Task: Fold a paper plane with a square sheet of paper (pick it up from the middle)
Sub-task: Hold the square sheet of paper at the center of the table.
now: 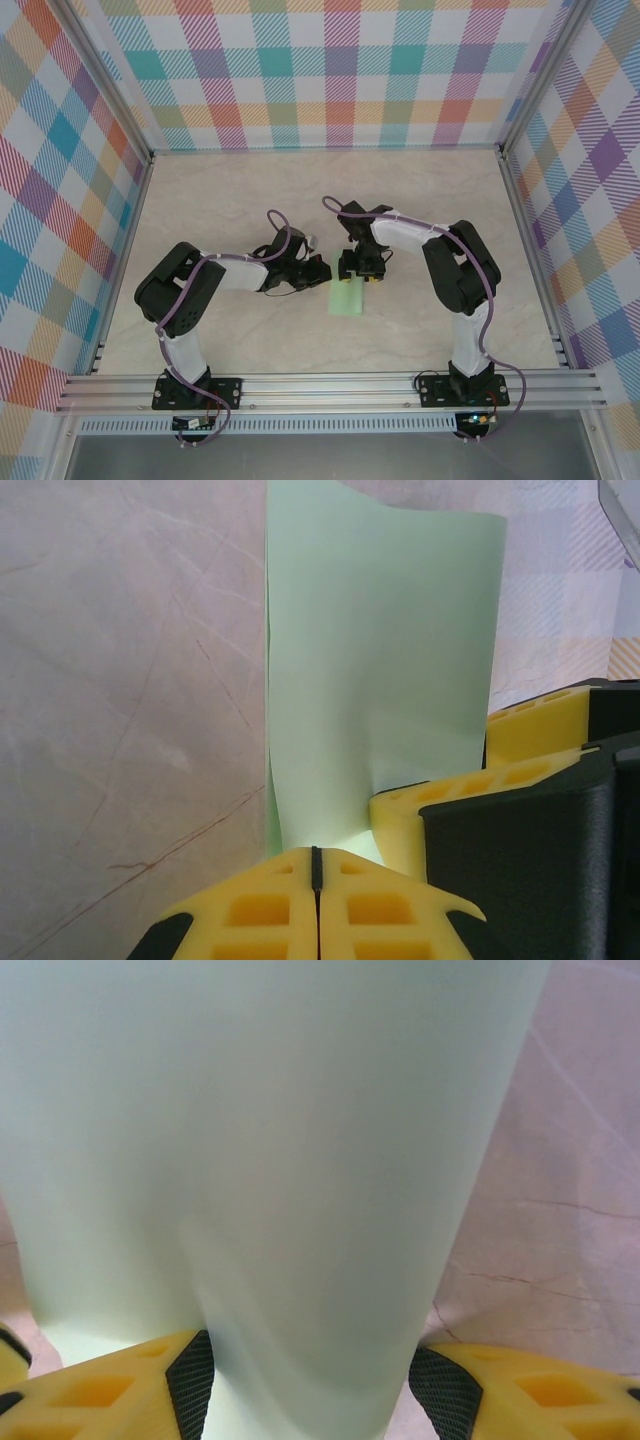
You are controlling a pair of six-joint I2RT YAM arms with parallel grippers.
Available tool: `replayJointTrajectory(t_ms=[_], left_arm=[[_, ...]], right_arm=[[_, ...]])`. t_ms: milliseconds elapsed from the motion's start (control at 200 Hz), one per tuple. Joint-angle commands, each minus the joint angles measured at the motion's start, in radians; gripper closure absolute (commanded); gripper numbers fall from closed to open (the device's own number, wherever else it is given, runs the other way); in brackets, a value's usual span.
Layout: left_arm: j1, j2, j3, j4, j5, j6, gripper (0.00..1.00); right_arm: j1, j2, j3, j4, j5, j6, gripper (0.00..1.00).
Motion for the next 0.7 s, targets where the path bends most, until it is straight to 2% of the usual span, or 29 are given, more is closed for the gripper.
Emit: replayJointTrajectory(t_ms=[0, 225, 695], left_arm=[[-0.012, 0.008, 0.026, 0.004, 0.024, 0.001, 0.94], [-0.012, -0.006, 0.024, -0.003, 0.0, 0.004, 0.94], [-0.022, 0.035, 0.058, -0.047, 0.029, 0.019, 0.96]], right_arm=[[0.007, 0.196, -0.098, 0.096, 0.041, -0.037, 0.38], [0.007, 0.201, -0.092, 0.095, 0.033, -0.019, 0.37], [0.007, 0.207, -0.092, 0.092, 0.031, -0.012, 0.37]])
